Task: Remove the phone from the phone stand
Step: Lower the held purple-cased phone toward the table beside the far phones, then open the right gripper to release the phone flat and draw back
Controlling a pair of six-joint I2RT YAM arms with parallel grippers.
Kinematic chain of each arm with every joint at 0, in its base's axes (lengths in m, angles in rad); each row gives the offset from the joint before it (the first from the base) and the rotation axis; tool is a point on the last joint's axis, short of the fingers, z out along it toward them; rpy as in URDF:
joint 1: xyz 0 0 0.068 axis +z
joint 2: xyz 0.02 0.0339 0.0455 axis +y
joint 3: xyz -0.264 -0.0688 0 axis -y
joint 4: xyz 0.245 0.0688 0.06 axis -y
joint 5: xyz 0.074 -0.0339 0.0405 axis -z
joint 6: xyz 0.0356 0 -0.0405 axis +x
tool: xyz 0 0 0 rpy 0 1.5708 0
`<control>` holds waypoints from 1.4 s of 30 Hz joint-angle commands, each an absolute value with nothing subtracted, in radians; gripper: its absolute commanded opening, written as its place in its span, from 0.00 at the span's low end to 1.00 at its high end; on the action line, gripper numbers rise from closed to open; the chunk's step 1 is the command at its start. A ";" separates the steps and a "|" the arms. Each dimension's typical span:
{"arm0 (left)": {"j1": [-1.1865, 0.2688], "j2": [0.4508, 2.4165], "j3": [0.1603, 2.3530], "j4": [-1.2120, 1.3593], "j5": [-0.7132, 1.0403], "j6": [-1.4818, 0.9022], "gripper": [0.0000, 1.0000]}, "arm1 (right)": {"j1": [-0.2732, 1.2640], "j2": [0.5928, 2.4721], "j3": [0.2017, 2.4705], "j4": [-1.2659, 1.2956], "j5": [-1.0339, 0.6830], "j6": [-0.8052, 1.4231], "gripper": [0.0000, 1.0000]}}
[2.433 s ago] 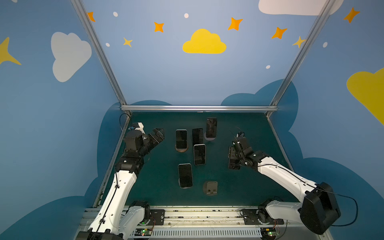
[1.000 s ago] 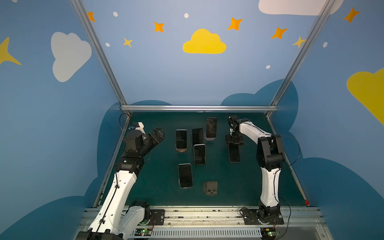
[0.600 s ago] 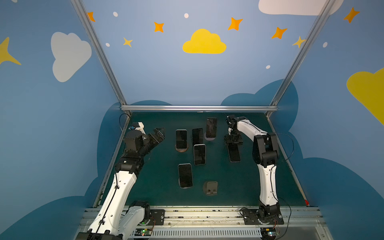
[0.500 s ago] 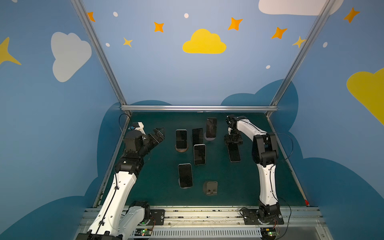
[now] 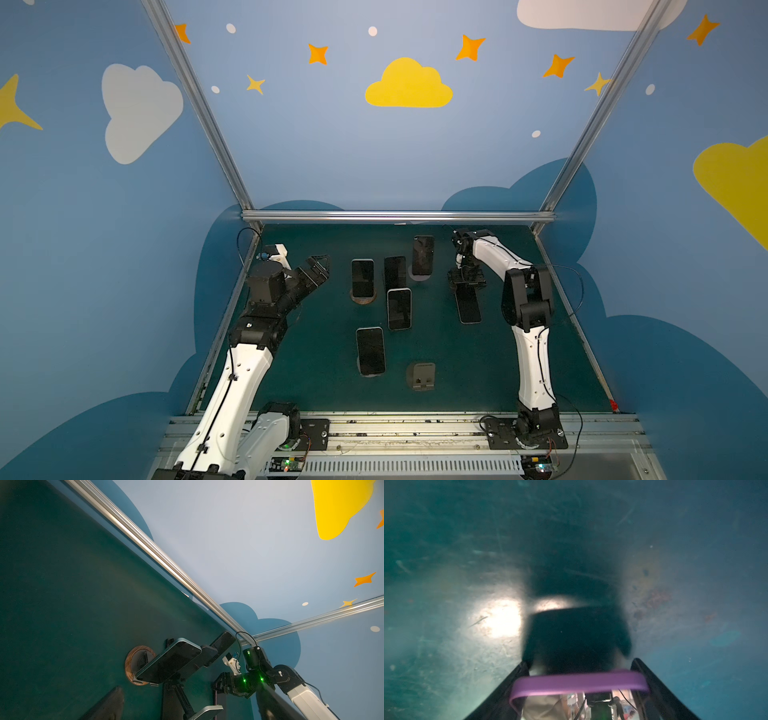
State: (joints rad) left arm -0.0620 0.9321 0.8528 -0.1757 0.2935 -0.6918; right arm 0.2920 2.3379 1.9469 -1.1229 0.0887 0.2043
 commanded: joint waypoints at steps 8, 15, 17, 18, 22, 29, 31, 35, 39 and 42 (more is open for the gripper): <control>-0.068 0.920 0.845 -0.175 0.268 -0.670 0.98 | 0.282 2.303 1.868 -1.085 0.044 0.227 0.80; -0.071 0.918 0.841 -0.157 0.291 -0.670 0.99 | 0.281 2.189 1.918 -1.105 0.071 0.233 0.84; -0.071 0.917 0.838 -0.148 0.302 -0.670 0.99 | 0.280 2.153 1.949 -1.119 0.083 0.236 0.86; -0.071 0.916 0.838 -0.146 0.306 -0.670 0.99 | 0.281 2.138 1.961 -1.125 0.084 0.236 0.87; -0.074 0.914 0.838 -0.140 0.313 -0.666 0.99 | 0.285 2.077 2.003 -1.158 0.127 0.246 0.87; -0.080 0.913 0.833 -0.132 0.316 -0.663 1.00 | 0.335 1.748 1.727 -1.022 0.187 0.354 0.87; -0.087 0.907 0.833 -0.137 0.305 -0.655 1.00 | 0.375 1.591 1.557 -0.936 0.213 0.416 0.87; -0.094 0.896 0.834 -0.151 0.271 -0.644 1.00 | 0.510 1.301 1.251 -0.795 0.279 0.538 0.87; -0.095 0.891 0.832 -0.150 0.263 -0.645 1.00 | 0.730 1.062 0.995 -0.670 0.414 0.576 0.87; -0.105 0.885 0.837 -0.159 0.253 -0.625 0.99 | 0.827 0.961 0.893 -0.626 0.504 0.591 0.87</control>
State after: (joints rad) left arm -0.0944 0.8989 0.8394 -0.1593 0.2745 -0.6605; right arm 0.7715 1.0225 0.9604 -0.7368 0.3561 0.5407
